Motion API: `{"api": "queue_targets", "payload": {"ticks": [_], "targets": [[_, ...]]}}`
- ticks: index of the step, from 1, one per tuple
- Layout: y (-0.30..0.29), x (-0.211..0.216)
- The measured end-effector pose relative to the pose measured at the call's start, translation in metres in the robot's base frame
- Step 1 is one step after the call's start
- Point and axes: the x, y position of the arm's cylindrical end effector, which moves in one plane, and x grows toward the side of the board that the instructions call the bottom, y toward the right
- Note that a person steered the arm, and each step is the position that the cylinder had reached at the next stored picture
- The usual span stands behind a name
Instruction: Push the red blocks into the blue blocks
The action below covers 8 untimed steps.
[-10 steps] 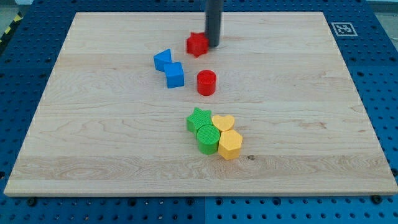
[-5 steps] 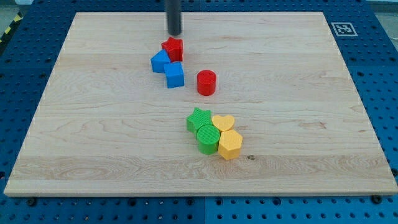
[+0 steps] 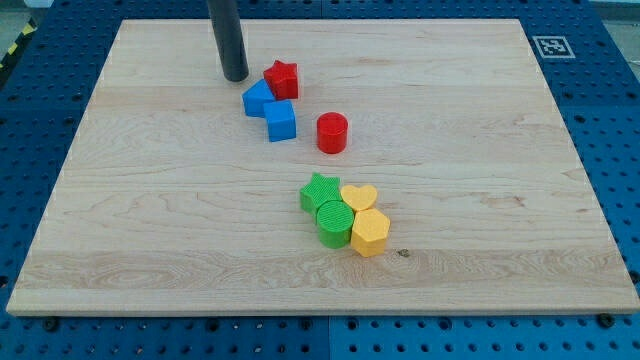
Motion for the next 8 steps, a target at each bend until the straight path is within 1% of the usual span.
{"api": "queue_targets", "payload": {"ticks": [1, 2, 3, 4, 5, 6, 7, 8], "targets": [[0.033, -0.004], [0.042, -0.016], [0.076, 0.008], [0.089, 0.042], [0.089, 0.030], [0.122, 0.004], [0.179, 0.040], [0.203, 0.114]]}}
